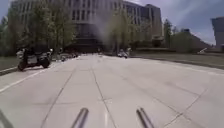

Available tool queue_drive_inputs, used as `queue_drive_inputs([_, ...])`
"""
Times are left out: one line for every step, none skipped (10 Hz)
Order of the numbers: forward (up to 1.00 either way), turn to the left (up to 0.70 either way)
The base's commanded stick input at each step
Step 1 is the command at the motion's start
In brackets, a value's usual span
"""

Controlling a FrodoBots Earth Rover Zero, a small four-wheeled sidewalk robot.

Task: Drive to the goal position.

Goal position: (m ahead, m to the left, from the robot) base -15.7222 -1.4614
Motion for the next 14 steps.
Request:
queue_drive_inputs([1.00,0.00])
queue_drive_inputs([1.00,0.00])
queue_drive_inputs([1.00,0.00])
queue_drive_inputs([1.00,0.00])
queue_drive_inputs([1.00,0.00])
queue_drive_inputs([1.00,0.00])
queue_drive_inputs([1.00,0.00])
queue_drive_inputs([1.00,0.00])
queue_drive_inputs([1.00,0.00])
queue_drive_inputs([1.00,0.00])
queue_drive_inputs([1.00,0.00])
queue_drive_inputs([1.00,0.00])
queue_drive_inputs([1.00,0.00])
queue_drive_inputs([1.00,0.00])
